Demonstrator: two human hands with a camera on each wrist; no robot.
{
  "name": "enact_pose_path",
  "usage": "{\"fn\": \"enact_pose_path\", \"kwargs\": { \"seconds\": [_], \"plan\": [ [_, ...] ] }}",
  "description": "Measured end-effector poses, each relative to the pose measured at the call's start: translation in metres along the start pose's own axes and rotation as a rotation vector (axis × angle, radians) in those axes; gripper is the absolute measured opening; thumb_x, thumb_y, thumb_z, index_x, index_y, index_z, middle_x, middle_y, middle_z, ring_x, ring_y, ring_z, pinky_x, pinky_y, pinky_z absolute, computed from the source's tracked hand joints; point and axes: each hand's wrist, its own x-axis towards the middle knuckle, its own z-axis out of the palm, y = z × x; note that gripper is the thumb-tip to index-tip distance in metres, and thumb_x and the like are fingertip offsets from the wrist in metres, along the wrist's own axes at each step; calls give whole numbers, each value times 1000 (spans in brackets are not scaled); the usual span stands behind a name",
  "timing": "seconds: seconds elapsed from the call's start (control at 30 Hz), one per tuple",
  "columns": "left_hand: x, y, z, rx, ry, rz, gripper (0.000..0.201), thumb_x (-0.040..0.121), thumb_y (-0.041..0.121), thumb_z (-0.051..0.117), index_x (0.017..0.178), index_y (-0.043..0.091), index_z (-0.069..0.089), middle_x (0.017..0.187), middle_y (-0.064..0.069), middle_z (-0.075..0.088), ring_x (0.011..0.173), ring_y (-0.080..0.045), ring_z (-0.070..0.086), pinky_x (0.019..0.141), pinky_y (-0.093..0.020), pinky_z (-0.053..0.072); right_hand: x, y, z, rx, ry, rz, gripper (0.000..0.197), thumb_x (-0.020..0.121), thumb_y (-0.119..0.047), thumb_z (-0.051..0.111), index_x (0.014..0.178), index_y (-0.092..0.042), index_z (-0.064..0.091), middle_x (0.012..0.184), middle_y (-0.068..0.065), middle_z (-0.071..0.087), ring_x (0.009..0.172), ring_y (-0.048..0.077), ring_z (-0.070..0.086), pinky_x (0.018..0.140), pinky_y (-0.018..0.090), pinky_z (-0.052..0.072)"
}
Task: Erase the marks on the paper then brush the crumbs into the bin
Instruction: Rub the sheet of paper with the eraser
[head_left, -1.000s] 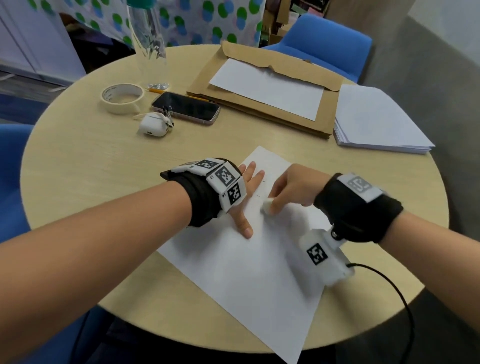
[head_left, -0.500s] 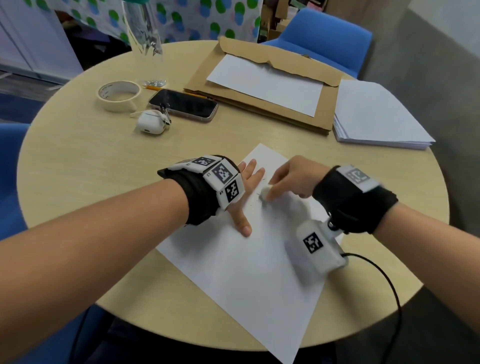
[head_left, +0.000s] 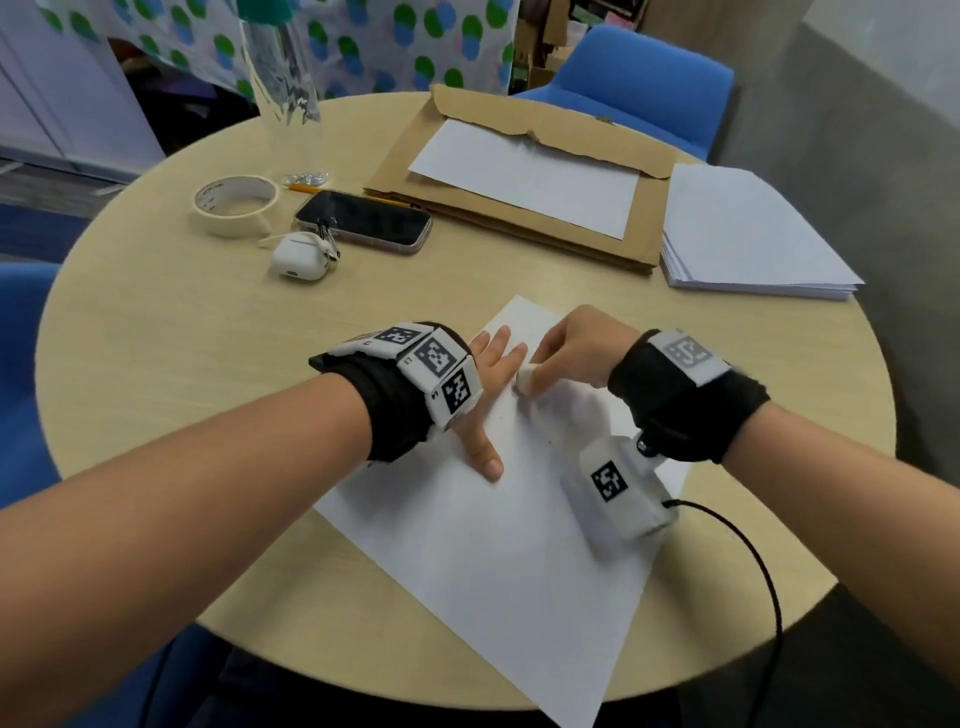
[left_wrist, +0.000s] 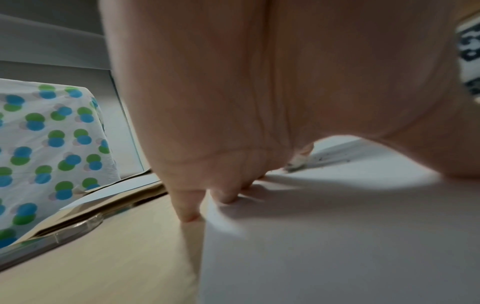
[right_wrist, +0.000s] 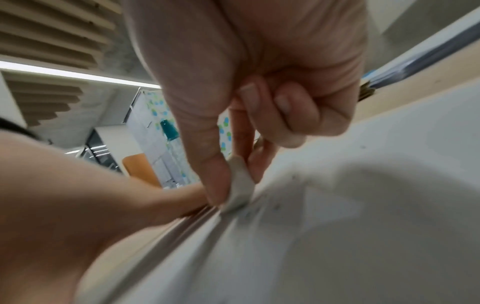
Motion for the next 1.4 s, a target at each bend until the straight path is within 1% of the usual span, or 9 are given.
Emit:
{"fn": "enact_pose_path", "kwargs": {
  "seconds": [0.27, 0.43, 0.57, 0.77, 0.93, 1.03, 1.17, 1.23, 1.4],
  "plan": [
    [-2, 5, -1, -16, -1, -24, 136, 63, 65, 71, 144, 16, -27, 152, -8, -30, 144, -26, -20, 117, -48, 2, -36, 31, 15, -43, -104, -50, 11, 70, -23, 77, 65, -23, 68, 46, -13, 55, 49, 3, 45, 49, 15, 33],
    [-9, 17, 1, -73, 43, -26, 128, 67, 65, 67, 146, 18, -21, 154, -9, -26, 145, -27, -16, 116, -49, 3, -23, 59, 0, 1199, 100, 177, 5, 82, -15, 65, 80, -17, 61, 64, -5, 52, 39, 7, 30, 37, 15, 29],
    [-18, 28, -8, -28, 41, 20, 108, 78, 59, 60, 150, 15, -7, 158, -6, -15, 146, -27, -4, 115, -51, 6, -18, 74, 12, 1583, 218, 204, 7, 85, -19, 58, 80, -18, 54, 61, -5, 48, 35, 6, 33, 36, 13, 32],
    [-51, 59, -7, 127, 69, 275, 81, 93, 49, 43, 150, 17, -5, 156, 1, -21, 145, -21, -16, 117, -44, -5, -21, 82, 13, 1695, 179, 164, 14, 88, -21, 52, 82, -10, 60, 64, -1, 43, 36, 6, 37, 38, 14, 37],
    [-57, 83, 11, 180, -109, 539, 79, 93, 51, 40, 150, 23, -6, 158, 5, -13, 145, -23, -15, 117, -46, -4, -22, 83, 13, 1728, 135, 154, 16, 89, -22, 51, 85, -10, 61, 63, -1, 45, 35, 6, 39, 39, 13, 38],
    [-53, 69, 12, 158, -143, 485, 83, 92, 54, 39, 149, 22, -13, 156, 4, -20, 144, -19, -17, 117, -43, -7, -21, 85, 13, 1723, 111, 147, 13, 88, -22, 53, 87, -12, 61, 62, -2, 47, 35, 6, 40, 38, 15, 40],
    [-41, 27, 4, 211, -41, -30, 90, 89, 67, 25, 147, 14, -19, 154, -3, -25, 145, -20, -15, 117, -44, -6, -19, 90, 13, 1754, 88, 140, 13, 88, -23, 53, 86, -13, 62, 62, -2, 48, 36, 7, 41, 40, 14, 40],
    [-40, 20, -3, 213, 4, -157, 93, 86, 71, 17, 146, 10, -20, 153, -5, -27, 144, -20, -18, 117, -46, -8, -19, 92, 13, 1757, 67, 138, 15, 87, -25, 52, 85, -13, 62, 61, -3, 49, 36, 7, 40, 41, 15, 39],
    [-58, 50, 8, 49, -113, 256, 73, 94, 58, 21, 146, 26, -20, 153, 6, -29, 143, -14, -22, 117, -40, -9, -18, 95, 11, 1754, 27, 113, 15, 83, -26, 51, 80, -15, 61, 57, -6, 47, 35, 6, 39, 39, 14, 34]
  ]
}}
